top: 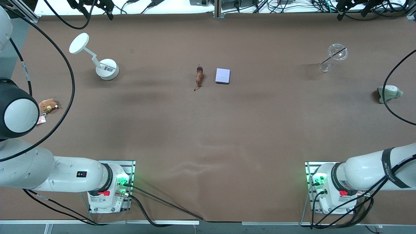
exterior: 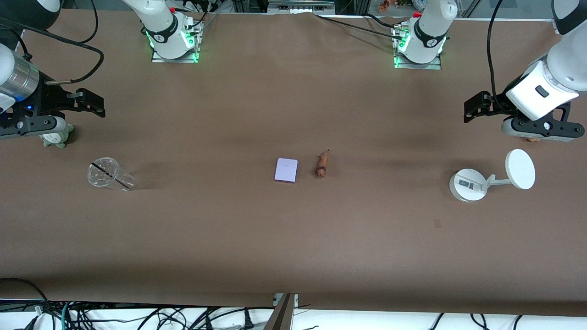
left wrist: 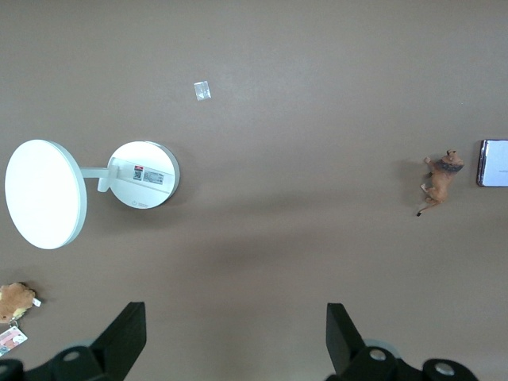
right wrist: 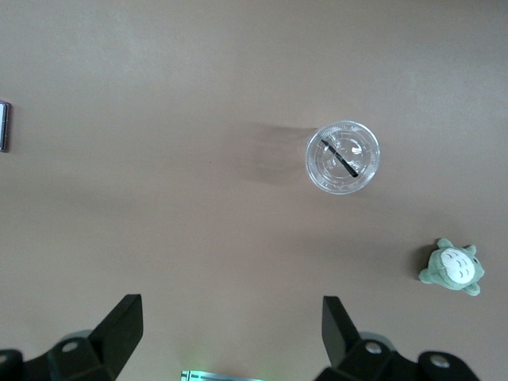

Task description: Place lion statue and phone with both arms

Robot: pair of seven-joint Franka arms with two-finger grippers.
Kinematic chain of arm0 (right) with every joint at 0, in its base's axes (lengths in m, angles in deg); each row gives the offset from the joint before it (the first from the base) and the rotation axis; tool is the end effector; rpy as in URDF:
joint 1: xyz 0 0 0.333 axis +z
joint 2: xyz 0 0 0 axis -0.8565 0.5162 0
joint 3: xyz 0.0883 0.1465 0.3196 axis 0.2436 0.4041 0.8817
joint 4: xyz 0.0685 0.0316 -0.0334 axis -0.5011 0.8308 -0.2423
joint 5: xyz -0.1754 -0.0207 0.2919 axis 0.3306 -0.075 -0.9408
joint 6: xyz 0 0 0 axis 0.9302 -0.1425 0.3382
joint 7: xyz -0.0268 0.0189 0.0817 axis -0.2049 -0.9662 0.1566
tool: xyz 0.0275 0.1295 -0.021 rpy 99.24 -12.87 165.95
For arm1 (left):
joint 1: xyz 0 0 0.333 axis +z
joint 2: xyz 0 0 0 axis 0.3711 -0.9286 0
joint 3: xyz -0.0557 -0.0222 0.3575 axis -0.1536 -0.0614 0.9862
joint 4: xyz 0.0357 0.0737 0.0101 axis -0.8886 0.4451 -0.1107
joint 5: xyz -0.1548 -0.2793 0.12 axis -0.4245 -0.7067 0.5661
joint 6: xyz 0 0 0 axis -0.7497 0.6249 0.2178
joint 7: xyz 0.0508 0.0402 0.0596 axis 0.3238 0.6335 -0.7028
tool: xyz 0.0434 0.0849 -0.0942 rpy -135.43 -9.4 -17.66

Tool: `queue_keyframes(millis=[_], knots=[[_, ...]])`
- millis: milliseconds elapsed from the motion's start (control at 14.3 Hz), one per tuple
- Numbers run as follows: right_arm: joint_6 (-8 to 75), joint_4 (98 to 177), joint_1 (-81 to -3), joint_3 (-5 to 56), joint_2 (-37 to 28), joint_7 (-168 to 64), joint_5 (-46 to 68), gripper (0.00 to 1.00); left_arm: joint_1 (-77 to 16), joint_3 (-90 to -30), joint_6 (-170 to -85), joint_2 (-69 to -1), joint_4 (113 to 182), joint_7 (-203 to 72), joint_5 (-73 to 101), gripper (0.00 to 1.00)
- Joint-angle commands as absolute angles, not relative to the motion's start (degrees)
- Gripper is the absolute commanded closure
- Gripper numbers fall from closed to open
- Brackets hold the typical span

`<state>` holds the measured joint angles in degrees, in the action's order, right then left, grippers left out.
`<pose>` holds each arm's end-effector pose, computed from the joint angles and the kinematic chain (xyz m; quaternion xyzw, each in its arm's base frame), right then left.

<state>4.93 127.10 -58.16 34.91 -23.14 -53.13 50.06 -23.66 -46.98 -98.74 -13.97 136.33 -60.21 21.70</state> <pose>0.5199 0.0370 0.6071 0.9955 0.0747 -0.0571 0.0136 0.5181 -0.0634 0.6150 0.9980 -0.0482 -0.0398 0.0123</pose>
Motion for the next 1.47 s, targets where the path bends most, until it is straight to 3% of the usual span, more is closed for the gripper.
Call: queue_keyframes(millis=[0, 1048, 1397], knots=[[4.5, 125.6, -58.7, 35.6, -22.4, -53.2, 49.3, 0.0, -23.9, -47.0, -97.4, -15.1, 134.1, -60.5, 22.9, 0.0], [3.8, 125.8, -58.7, 35.7, -21.6, -52.8, 49.3, 0.0, -23.8, -47.5, -96.4, -15.1, 134.3, -60.3, 21.9, 0.0], [3.9, 125.8, -58.7, 35.7, -21.6, -52.6, 49.3, 0.0, -24.1, -50.4, -91.6, -16.7, 135.2, -60.4, 20.2, 0.0]])
